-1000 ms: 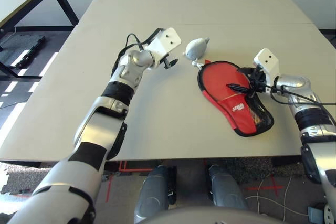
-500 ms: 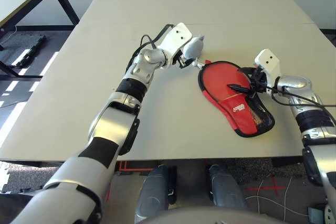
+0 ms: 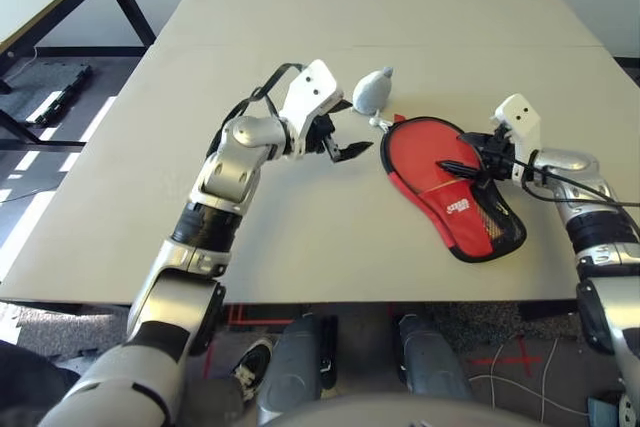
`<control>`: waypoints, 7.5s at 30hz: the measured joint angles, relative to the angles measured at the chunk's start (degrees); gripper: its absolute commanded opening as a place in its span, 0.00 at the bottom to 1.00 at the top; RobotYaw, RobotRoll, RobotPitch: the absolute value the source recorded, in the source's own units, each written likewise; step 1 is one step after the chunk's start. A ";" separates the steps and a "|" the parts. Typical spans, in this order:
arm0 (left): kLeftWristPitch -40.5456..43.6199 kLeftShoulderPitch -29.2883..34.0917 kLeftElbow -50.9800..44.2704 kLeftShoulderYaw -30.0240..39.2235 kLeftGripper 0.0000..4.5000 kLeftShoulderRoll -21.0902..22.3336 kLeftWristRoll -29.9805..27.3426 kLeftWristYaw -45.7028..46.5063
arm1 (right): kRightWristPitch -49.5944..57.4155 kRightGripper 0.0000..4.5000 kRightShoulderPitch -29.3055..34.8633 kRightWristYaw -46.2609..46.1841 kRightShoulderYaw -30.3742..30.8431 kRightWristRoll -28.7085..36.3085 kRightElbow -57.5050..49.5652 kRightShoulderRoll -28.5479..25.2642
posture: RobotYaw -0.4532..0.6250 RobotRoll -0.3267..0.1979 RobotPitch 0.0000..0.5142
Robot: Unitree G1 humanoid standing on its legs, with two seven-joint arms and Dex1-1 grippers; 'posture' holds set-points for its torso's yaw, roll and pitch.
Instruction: Store the ping-pong paddle in its case and zip it.
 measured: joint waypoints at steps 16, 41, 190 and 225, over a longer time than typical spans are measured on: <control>1.59 4.44 -2.95 -3.39 0.99 -5.17 -0.13 6.93 | 0.78 1.00 -4.07 -1.62 -4.29 2.18 4.65 0.20 | 0.39 0.62 0.29; -5.32 -0.51 8.92 -10.12 0.99 -13.14 0.54 8.27 | 0.12 1.00 -4.68 3.60 -3.74 1.52 6.43 -2.80 | 0.39 0.62 0.29; -7.57 -15.76 43.41 -9.93 1.00 -24.06 6.43 8.98 | 5.30 0.09 16.50 33.36 16.48 20.90 -18.46 -42.47 | 0.30 0.62 0.32; 2.89 -7.60 8.47 18.88 1.00 -5.39 -2.78 23.10 | -8.42 1.00 -7.77 -0.51 -8.44 13.44 21.24 -26.21 | 0.37 0.62 0.29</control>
